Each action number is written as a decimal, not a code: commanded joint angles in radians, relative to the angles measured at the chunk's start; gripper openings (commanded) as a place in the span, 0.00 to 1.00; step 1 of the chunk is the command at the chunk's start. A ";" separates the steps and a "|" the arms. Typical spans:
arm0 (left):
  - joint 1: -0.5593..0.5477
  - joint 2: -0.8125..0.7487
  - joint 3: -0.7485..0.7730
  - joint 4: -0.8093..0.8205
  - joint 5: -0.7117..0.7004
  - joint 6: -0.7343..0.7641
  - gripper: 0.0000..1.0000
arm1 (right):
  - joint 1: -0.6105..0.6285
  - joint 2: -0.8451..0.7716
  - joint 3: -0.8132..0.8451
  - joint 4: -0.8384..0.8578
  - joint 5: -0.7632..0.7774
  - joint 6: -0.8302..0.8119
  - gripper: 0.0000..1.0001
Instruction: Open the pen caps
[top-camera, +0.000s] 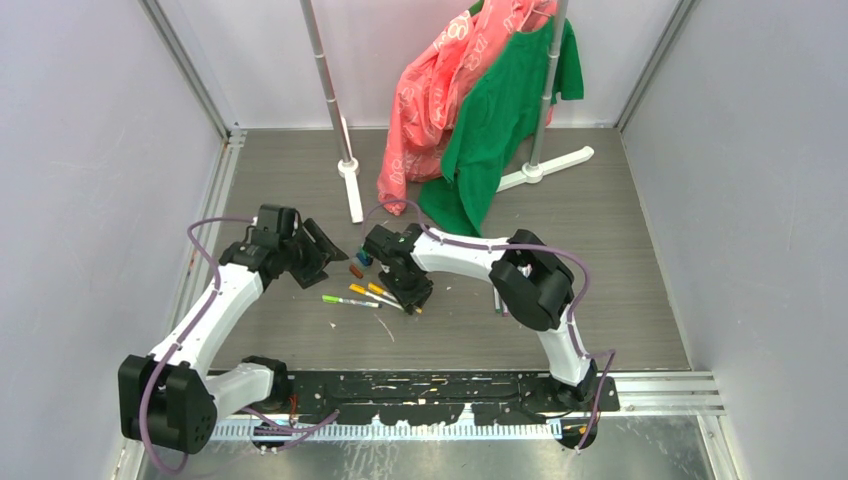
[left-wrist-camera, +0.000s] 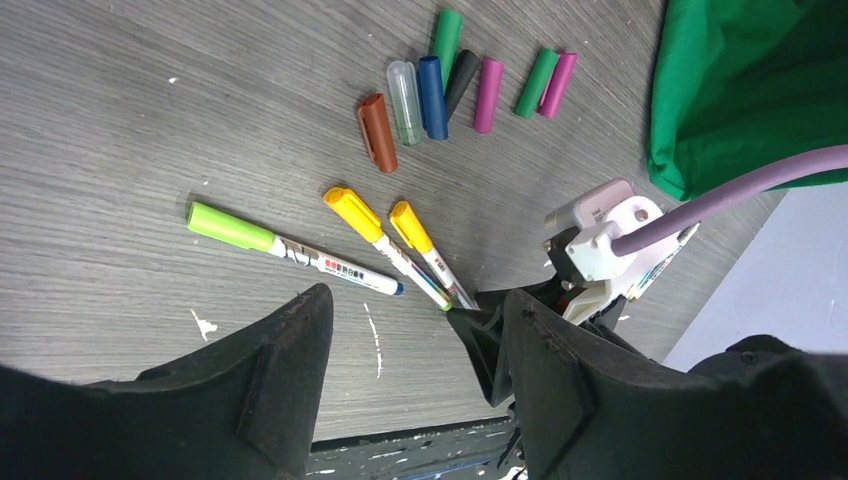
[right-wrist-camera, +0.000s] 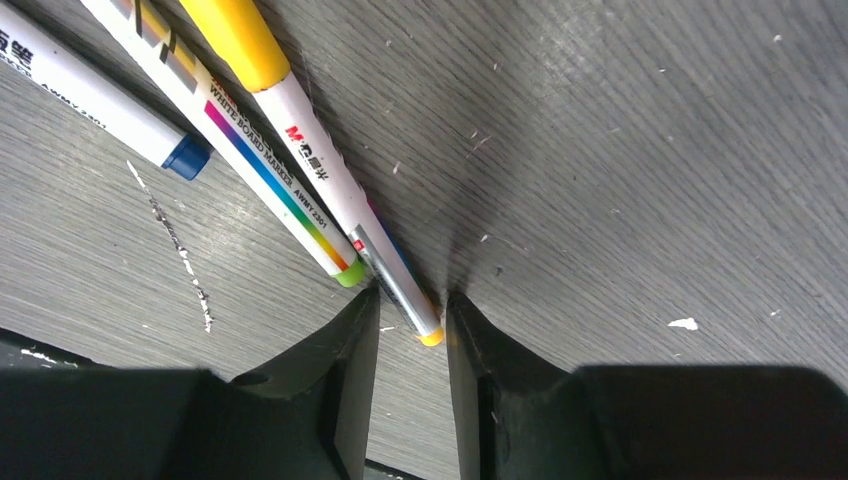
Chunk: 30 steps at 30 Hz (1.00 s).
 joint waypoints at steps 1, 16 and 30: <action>-0.002 -0.034 -0.012 -0.006 -0.015 -0.010 0.63 | -0.020 0.028 -0.037 0.060 -0.046 -0.039 0.36; -0.002 -0.069 -0.041 -0.003 -0.004 -0.043 0.64 | -0.068 -0.001 -0.080 0.067 -0.135 -0.075 0.06; -0.004 -0.046 -0.106 0.203 0.155 -0.082 0.65 | -0.064 -0.170 -0.069 0.020 -0.140 -0.042 0.01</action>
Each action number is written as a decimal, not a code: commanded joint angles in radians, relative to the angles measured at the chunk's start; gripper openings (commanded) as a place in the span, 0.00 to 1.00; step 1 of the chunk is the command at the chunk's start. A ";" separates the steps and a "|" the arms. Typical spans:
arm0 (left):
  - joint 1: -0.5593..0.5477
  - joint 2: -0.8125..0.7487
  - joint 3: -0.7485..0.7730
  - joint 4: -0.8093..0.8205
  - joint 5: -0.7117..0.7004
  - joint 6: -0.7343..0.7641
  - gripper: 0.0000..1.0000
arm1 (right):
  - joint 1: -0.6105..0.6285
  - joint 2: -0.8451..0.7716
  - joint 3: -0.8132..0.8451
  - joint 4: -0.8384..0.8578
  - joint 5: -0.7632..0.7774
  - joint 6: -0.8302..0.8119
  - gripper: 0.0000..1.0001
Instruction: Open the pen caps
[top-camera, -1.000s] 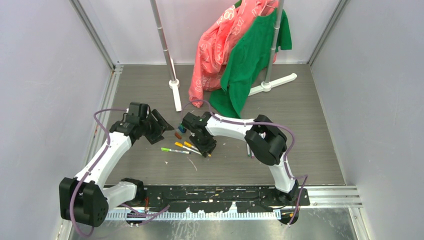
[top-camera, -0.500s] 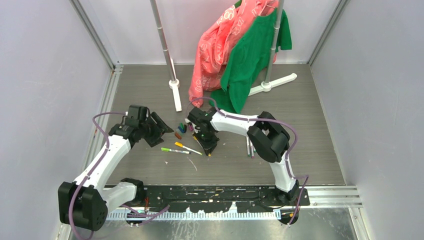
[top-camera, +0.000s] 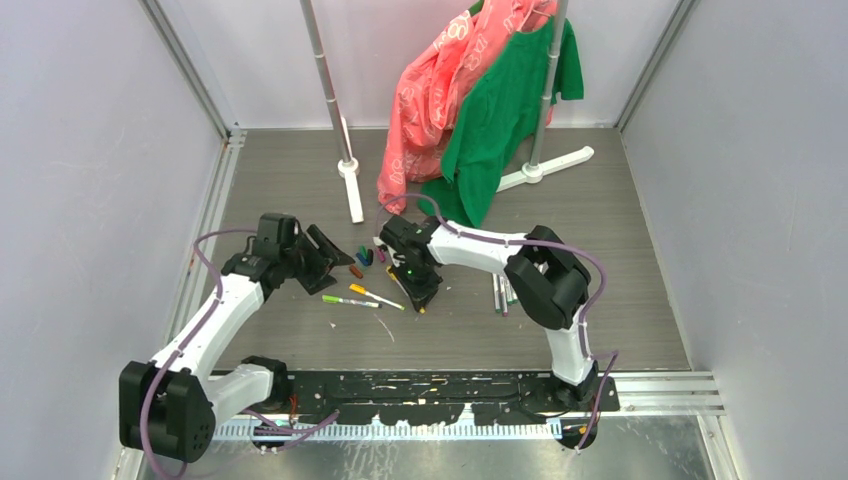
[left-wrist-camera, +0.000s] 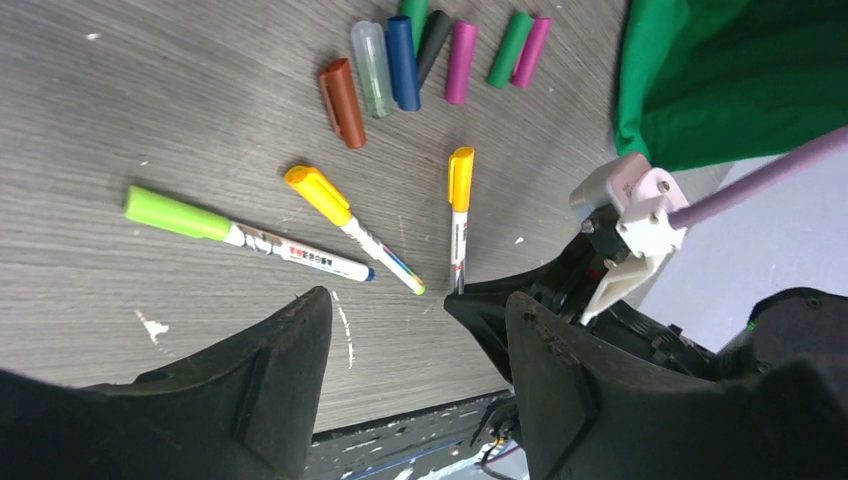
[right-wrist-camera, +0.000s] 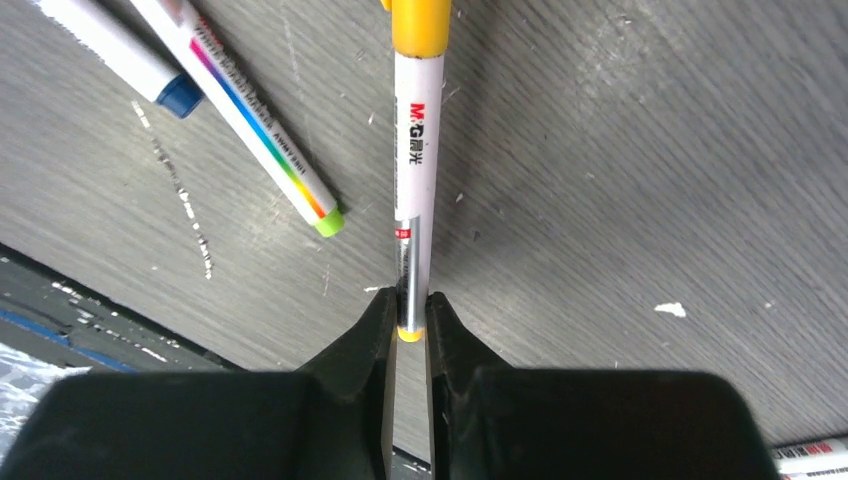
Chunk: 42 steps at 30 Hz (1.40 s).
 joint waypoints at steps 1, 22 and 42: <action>-0.004 -0.001 -0.019 0.136 0.082 -0.024 0.65 | 0.008 -0.114 0.014 -0.020 0.000 0.016 0.01; -0.085 0.104 -0.023 0.244 0.113 -0.032 0.65 | 0.092 -0.153 0.122 -0.051 -0.059 0.097 0.01; -0.085 0.121 -0.035 0.224 0.038 -0.099 0.50 | 0.116 -0.151 0.181 -0.051 -0.095 0.131 0.01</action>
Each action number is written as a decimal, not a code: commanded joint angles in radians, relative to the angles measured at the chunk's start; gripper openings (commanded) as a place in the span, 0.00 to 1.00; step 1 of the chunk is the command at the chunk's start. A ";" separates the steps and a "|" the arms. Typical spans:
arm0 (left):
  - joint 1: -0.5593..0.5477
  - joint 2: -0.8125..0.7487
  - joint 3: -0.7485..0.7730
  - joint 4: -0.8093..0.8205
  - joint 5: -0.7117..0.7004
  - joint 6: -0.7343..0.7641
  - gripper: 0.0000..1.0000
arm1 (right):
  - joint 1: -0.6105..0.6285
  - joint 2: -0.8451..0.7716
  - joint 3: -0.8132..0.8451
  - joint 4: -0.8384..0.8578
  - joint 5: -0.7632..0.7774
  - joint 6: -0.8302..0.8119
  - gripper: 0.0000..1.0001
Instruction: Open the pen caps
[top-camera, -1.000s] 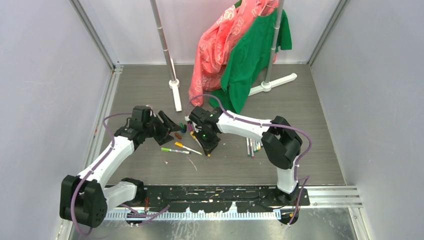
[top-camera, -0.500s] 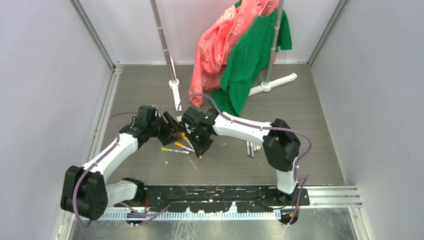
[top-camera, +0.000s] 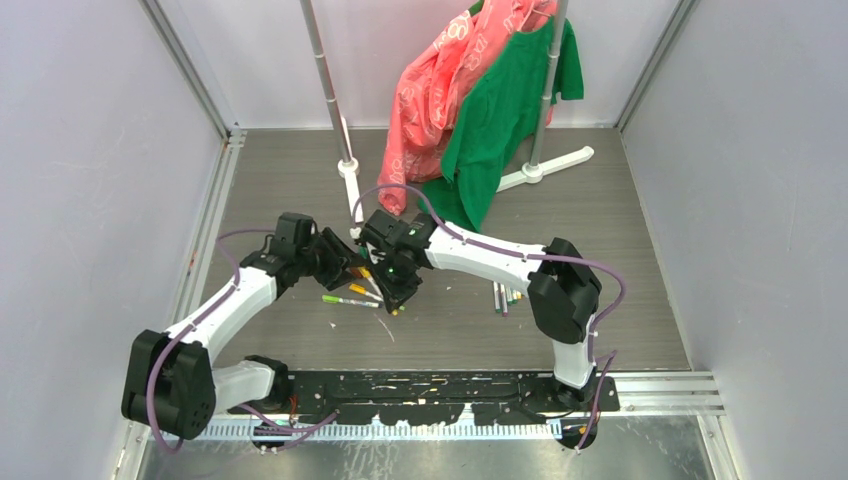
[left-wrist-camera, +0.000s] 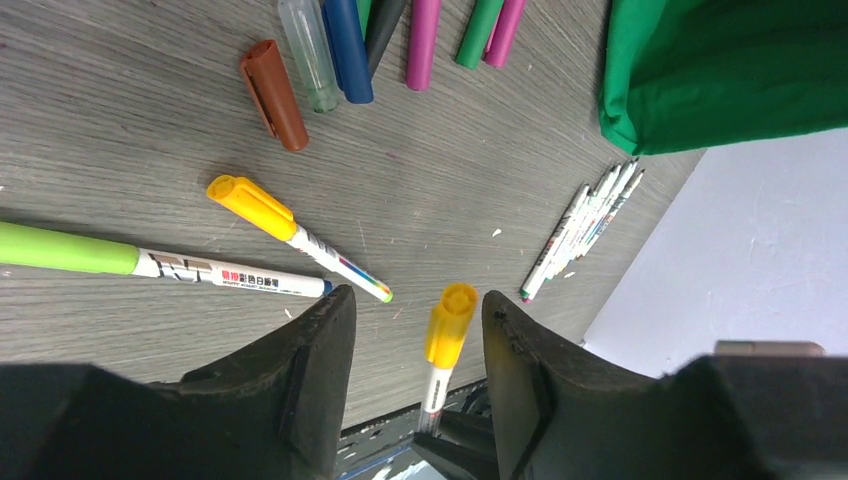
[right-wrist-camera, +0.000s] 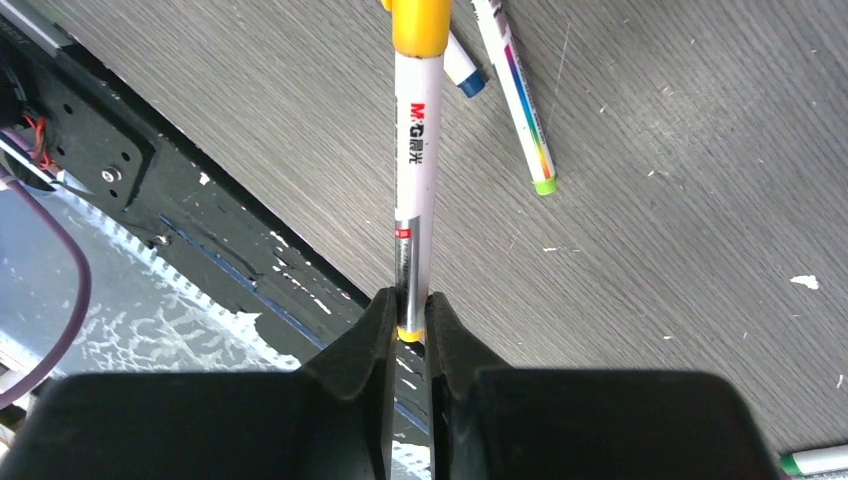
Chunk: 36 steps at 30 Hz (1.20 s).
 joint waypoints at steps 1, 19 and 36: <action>-0.004 0.013 0.011 0.031 -0.015 -0.019 0.50 | 0.012 -0.047 0.062 -0.004 -0.027 0.010 0.01; -0.017 0.033 0.029 0.044 -0.005 -0.034 0.28 | 0.019 -0.011 0.108 -0.013 -0.029 0.001 0.01; -0.018 -0.005 0.015 0.068 0.045 -0.011 0.00 | 0.018 0.031 0.177 -0.028 -0.015 -0.001 0.18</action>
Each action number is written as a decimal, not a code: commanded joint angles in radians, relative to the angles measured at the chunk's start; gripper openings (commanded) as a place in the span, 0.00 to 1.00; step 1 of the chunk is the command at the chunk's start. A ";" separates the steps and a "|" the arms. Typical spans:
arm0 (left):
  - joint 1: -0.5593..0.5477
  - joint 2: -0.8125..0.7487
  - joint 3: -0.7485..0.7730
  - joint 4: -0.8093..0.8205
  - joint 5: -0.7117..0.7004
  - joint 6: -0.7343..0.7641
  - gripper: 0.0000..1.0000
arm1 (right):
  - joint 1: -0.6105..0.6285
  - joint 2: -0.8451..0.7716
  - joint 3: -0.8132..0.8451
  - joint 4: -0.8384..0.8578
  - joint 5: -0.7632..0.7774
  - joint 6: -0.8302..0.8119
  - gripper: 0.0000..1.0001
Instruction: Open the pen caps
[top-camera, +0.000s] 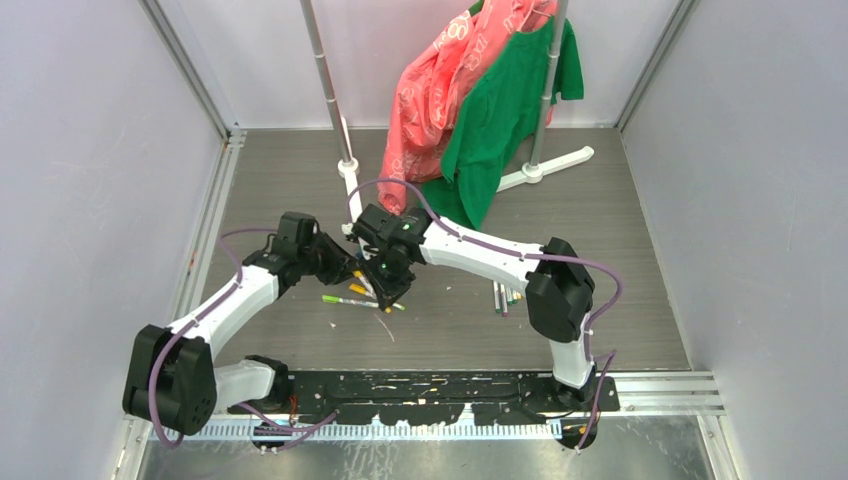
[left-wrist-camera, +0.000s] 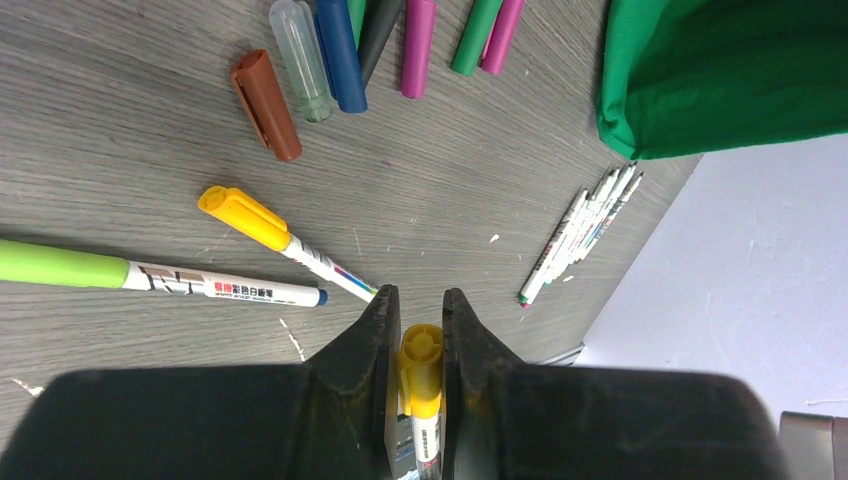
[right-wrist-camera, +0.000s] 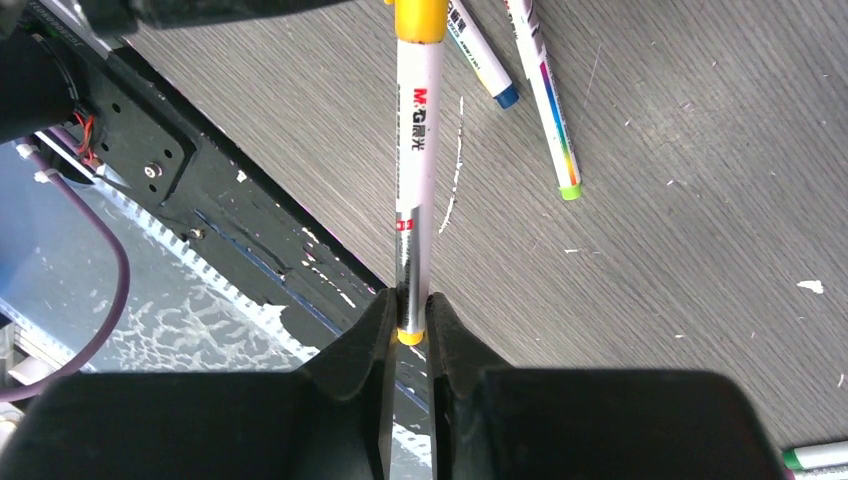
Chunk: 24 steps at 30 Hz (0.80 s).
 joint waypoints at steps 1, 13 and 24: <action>-0.007 -0.033 0.013 0.043 0.054 0.007 0.00 | 0.005 0.007 0.077 0.029 0.004 -0.005 0.20; -0.007 -0.047 0.004 0.037 0.072 -0.010 0.00 | 0.004 0.059 0.142 0.028 -0.001 -0.007 0.25; -0.007 -0.046 0.011 0.029 0.077 -0.020 0.00 | -0.006 0.078 0.142 0.049 0.000 -0.004 0.26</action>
